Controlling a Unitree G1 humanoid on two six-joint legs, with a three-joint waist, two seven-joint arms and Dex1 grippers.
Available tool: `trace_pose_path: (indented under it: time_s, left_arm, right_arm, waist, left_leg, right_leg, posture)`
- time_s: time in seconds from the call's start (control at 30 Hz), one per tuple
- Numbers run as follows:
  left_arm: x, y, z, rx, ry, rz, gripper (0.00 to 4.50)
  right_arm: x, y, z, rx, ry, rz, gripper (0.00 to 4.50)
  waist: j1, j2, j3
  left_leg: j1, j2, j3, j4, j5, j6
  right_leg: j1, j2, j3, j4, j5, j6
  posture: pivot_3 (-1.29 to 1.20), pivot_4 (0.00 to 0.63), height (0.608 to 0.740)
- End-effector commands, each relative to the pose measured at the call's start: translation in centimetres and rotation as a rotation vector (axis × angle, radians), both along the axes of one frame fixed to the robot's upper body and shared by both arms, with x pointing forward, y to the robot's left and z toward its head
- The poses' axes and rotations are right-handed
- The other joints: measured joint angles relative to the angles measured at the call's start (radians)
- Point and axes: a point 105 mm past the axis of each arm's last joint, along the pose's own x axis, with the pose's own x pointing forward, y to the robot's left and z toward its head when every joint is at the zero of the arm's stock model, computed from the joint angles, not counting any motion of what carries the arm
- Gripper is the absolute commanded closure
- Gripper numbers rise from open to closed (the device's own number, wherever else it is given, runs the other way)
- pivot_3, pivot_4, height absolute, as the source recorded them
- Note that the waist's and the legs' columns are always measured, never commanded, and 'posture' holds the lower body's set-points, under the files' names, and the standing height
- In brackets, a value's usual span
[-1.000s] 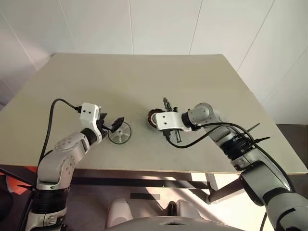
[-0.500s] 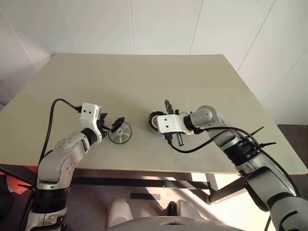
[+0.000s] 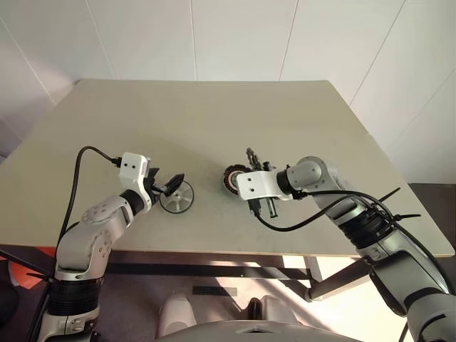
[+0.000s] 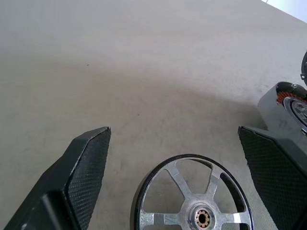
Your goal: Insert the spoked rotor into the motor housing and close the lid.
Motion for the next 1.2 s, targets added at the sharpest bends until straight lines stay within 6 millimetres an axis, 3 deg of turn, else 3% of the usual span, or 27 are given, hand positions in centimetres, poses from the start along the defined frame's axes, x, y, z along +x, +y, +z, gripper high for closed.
trace_pose_path:
  time_s: [0.03,0.17,0.37,0.57,0.63,0.7,0.8,0.9,1.0,1.2]
  left_arm:
    - [0.2,-0.2,1.0,0.009,-0.046,-0.007,0.00]
    - [0.3,-0.1,1.1,0.011,-0.048,-0.005,0.00]
    - [0.2,0.0,1.1,0.013,-0.049,0.000,0.00]
    - [0.1,0.0,0.9,0.009,-0.043,-0.002,0.00]
    - [0.2,-0.2,0.8,0.006,-0.040,-0.010,0.00]
    - [0.3,-0.4,0.9,0.003,-0.041,-0.016,0.00]
    - [0.3,-0.8,0.9,-0.004,-0.042,-0.028,0.00]
    - [0.3,-1.1,0.9,-0.006,-0.040,-0.039,0.00]
    - [0.4,-1.4,0.9,-0.004,-0.041,-0.052,0.00]
    - [0.8,-1.5,1.1,-0.001,-0.045,-0.063,0.00]
  right_arm:
    - [0.2,0.8,2.2,0.052,-0.050,0.024,4.11]
    - [0.7,0.7,1.9,0.055,-0.049,-0.006,2.90]
    - [-0.2,1.6,4.0,0.146,-0.032,0.017,2.90]
    - [-1.4,3.5,10.4,0.415,0.018,0.006,2.90]
    - [0.0,3.9,13.4,0.570,-0.004,-0.076,2.90]
    - [2.9,3.1,14.9,0.672,-0.043,-0.244,2.90]
    - [7.6,-0.2,14.4,0.698,-0.111,-0.536,2.90]
    - [10.5,-3.8,13.1,0.679,-0.182,-0.759,2.90]
    - [11.4,-5.9,11.4,0.630,-0.204,-0.852,2.90]
    - [11.0,-6.7,8.0,0.542,-0.147,-0.863,2.90]
  waist:
    - [0.000,0.000,0.000]
    - [0.000,0.000,0.000]
    - [0.000,0.000,0.000]
    - [-0.001,0.000,0.000]
    - [-0.002,0.000,0.000]
    - [-0.001,0.000,0.000]
    - [0.006,-0.002,-0.001]
    - [0.010,-0.003,-0.002]
    - [0.008,-0.001,-0.001]
    - [-0.001,0.000,0.000]
  left_leg:
    - [0.000,0.000,0.000,0.000,0.000,0.000]
    - [0.000,0.000,0.000,0.000,0.000,0.000]
    - [0.001,0.000,0.000,0.002,0.000,0.000]
    - [0.001,0.000,0.000,0.002,0.000,0.000]
    - [0.002,0.000,0.000,0.002,0.000,0.000]
    - [0.003,0.000,0.000,0.002,0.000,-0.001]
    - [0.004,0.000,0.000,0.003,0.001,-0.001]
    - [0.003,-0.001,0.000,0.004,0.001,-0.001]
    - [0.000,-0.002,0.000,0.004,0.001,-0.001]
    - [-0.006,0.000,0.000,0.001,0.004,-0.006]
  right_leg:
    - [0.000,0.000,0.000,0.000,0.000,0.000]
    - [0.000,0.000,0.000,0.001,0.000,0.000]
    - [0.000,0.000,0.000,0.002,0.000,0.000]
    - [0.000,0.000,0.001,0.003,0.000,0.000]
    - [0.000,0.000,0.002,0.004,0.000,0.000]
    - [0.000,0.000,0.003,0.006,0.000,0.000]
    - [0.001,0.000,0.002,0.006,0.000,0.000]
    - [0.002,-0.001,0.002,0.005,0.000,0.001]
    - [0.000,-0.002,0.002,0.004,0.000,0.001]
    - [-0.009,0.001,0.001,0.005,0.000,0.000]
  posture:
    - [0.00,0.000,0.740]
    - [0.00,0.000,0.740]
    - [0.00,0.000,0.740]
    - [0.00,0.000,0.740]
    - [0.00,0.000,0.740]
    - [0.00,0.000,0.740]
    - [0.00,0.000,0.740]
    - [0.00,0.000,0.740]
    - [0.00,0.000,0.740]
    - [0.00,0.000,0.740]
